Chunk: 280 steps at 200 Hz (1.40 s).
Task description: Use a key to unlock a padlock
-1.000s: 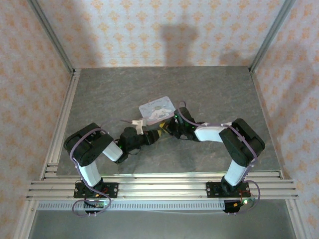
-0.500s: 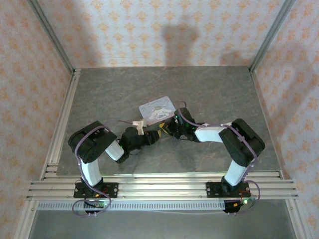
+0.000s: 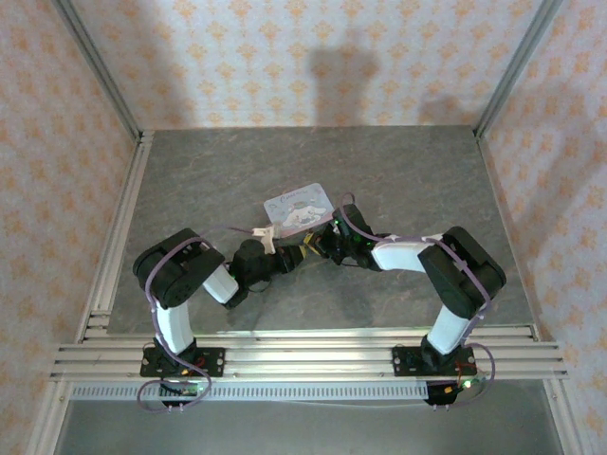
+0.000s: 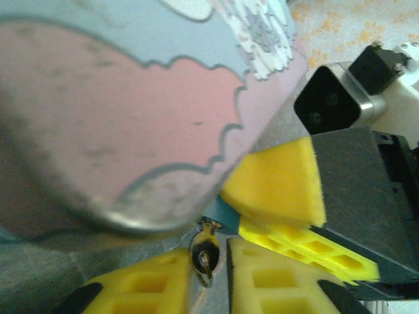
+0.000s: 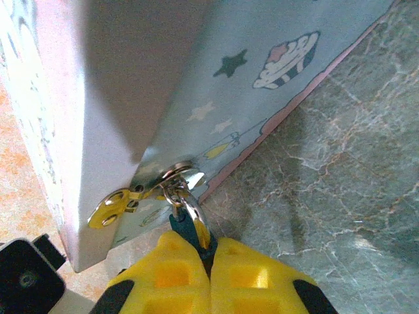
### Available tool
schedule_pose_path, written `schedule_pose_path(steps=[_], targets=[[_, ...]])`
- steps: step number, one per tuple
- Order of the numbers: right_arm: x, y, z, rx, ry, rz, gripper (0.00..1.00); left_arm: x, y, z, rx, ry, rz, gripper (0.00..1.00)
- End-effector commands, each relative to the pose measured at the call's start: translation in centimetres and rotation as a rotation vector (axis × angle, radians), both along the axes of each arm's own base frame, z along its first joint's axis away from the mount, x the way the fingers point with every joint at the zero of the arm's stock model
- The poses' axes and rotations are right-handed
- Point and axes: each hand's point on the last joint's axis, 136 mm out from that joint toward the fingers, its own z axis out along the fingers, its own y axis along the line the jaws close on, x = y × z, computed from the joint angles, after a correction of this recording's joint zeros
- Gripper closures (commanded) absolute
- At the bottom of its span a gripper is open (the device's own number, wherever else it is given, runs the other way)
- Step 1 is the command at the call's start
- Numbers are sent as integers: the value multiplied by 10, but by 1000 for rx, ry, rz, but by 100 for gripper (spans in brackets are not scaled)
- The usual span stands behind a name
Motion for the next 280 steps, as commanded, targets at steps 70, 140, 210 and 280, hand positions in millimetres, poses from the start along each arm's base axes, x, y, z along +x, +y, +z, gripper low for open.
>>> schedule_pose_path(steps=[70,140,210,280], targets=[[-6,5,9,55,-30,34,100,10,-7,0,35,-61,-38,100],[-19,9,12,24,13,129,100,1,-11,-22,307,-101,-103,100],[-31,15,11,25,69,210,100,-8,-30,2,590,-264,-209,100],[-37,27,24,60,115,343,100,-23,-37,27,916,-483,-273,100]])
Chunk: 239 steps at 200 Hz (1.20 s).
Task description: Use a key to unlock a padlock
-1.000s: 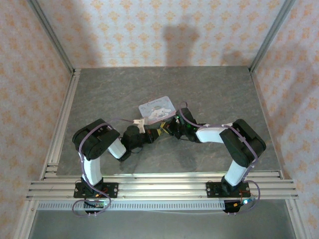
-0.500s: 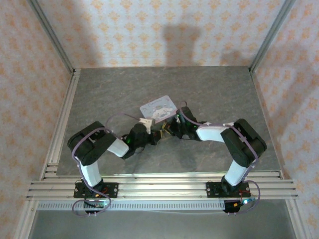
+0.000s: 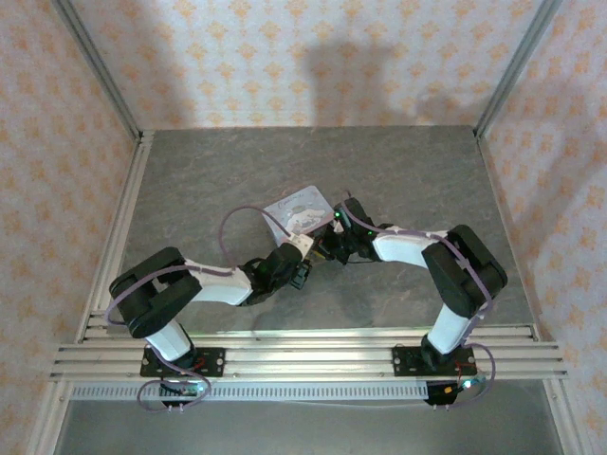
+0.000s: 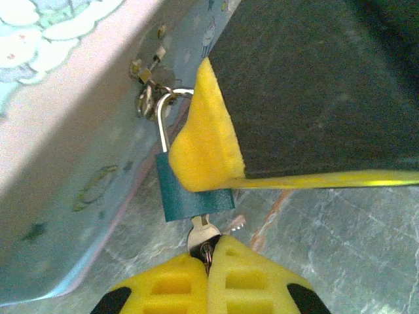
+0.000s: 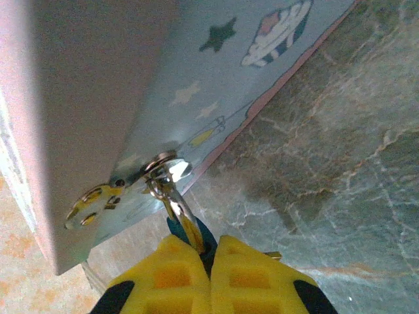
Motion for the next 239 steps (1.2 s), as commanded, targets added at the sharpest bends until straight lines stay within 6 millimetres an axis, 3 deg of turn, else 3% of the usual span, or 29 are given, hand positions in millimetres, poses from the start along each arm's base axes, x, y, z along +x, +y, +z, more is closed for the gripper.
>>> schedule_pose_path(steps=[1,20,43,79,112,133,203,239], targets=[[-20,31,24,119,45,165,100,-1,-26,31,79,-129,-129,100],[-19,31,26,127,38,164,100,1,-21,35,91,-150,-114,100],[-13,31,28,153,-8,137,100,1,-15,35,41,-128,-80,64],[-7,30,22,208,-55,103,100,2,14,34,-262,-21,54,44],[-4,23,13,211,-117,120,100,-6,32,39,-435,63,124,43],[-4,16,4,199,-143,141,100,-10,33,43,-469,100,129,43],[-8,14,3,181,-200,234,100,0,70,41,-558,139,315,46],[-8,9,-4,129,-177,232,100,1,74,40,-565,149,336,51]])
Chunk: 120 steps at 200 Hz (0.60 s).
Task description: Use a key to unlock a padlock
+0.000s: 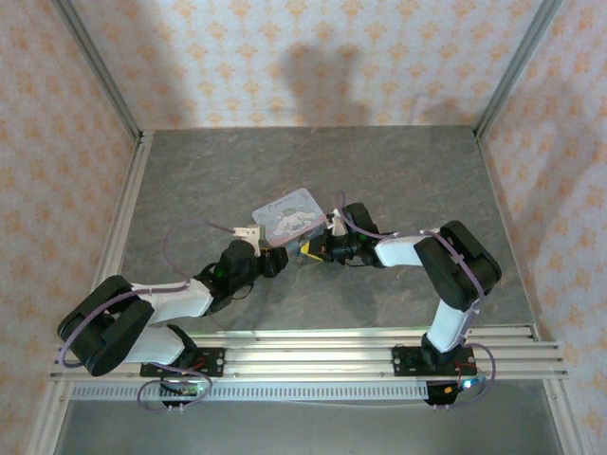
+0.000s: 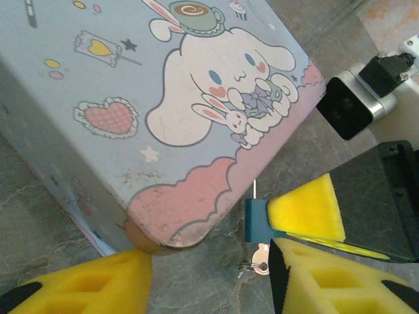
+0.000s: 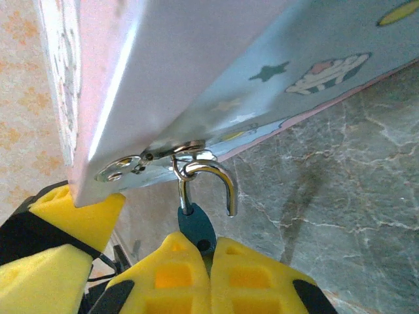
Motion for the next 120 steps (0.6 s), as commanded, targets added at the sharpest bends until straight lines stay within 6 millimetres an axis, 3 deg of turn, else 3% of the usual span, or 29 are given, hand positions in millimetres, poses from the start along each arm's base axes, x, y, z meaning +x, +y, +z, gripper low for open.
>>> schedule_pose_path(steps=[1,54,120], targets=[[-1,-2,-5,-38,2,21,100,0,4,3,-29,11,27,51],[4,-6,-4,-62,36,-41,100,-1,7,1,-17,10,34,52],[3,-8,1,-122,8,13,100,-5,15,2,36,5,39,53]])
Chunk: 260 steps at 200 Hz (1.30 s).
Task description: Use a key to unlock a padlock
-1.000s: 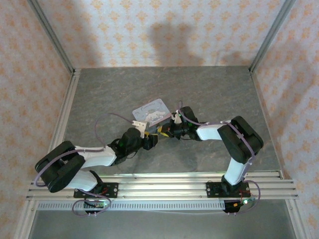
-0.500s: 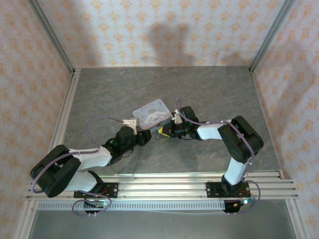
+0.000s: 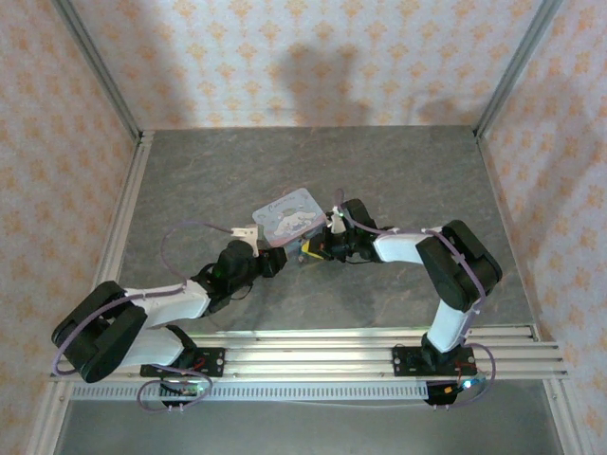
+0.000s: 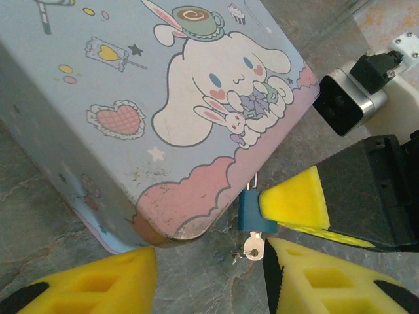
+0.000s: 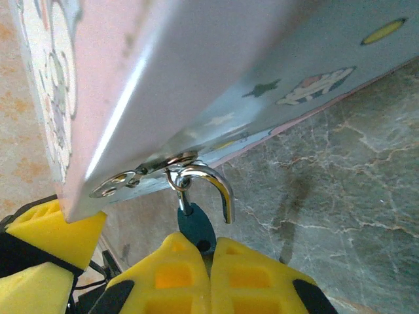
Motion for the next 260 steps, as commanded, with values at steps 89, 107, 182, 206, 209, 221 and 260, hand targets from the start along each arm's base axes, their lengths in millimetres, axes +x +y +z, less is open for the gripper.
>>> schedule_pose_path(steps=[89,107,182,206,209,221,260], targets=[[11,12,13,131,88,-88,100,0,-13,-6,-205,47,21,57],[10,12,15,130,81,-75,100,1,-16,-8,-270,76,43,58],[3,18,27,169,74,-12,100,19,-25,-17,-504,156,156,61],[2,18,28,172,84,-13,100,24,-31,-22,-556,168,159,68],[3,18,29,172,83,-15,100,24,-32,-22,-563,168,160,69],[3,18,29,173,87,-20,100,26,-32,-25,-577,169,165,71],[4,16,24,169,104,-45,100,27,-32,-22,-582,163,170,73]])
